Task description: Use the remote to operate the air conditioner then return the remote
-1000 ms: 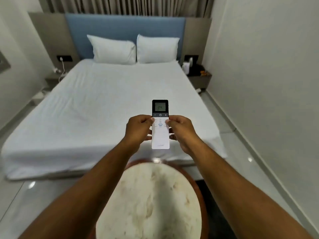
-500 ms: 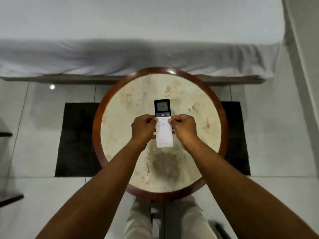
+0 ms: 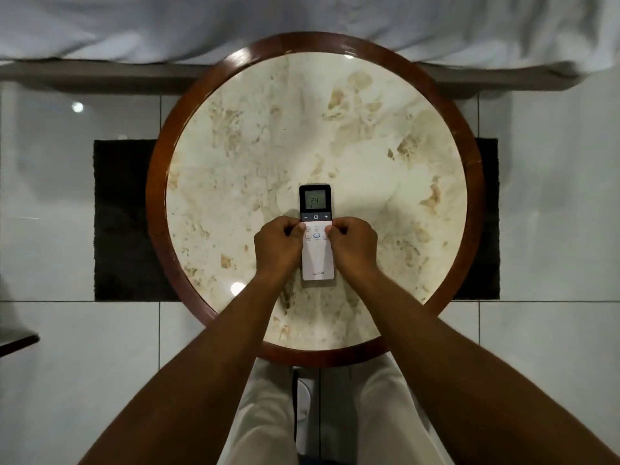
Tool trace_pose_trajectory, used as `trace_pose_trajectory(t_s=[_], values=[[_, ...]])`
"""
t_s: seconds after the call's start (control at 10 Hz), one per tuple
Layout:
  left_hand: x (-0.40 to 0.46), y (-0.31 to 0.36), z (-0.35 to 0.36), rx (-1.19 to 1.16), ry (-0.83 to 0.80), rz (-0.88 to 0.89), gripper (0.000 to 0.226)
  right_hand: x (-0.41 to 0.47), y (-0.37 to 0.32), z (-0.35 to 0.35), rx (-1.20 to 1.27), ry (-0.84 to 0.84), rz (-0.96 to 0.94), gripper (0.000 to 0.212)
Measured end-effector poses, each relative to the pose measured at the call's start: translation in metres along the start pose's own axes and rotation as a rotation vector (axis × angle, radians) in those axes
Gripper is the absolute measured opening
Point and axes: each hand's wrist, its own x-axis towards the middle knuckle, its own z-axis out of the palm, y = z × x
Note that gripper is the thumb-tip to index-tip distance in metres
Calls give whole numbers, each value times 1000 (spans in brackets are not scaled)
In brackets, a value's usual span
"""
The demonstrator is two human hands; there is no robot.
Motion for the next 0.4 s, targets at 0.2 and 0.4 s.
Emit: trace_pose_trajectory(t_s=[0.2, 0.4], values=[[1, -2, 1, 54, -1, 66, 16, 2, 1, 3, -62, 2, -27, 21], [-11, 13, -26, 326, -112, 158, 34, -9, -11, -13, -157, -69, -55, 24]])
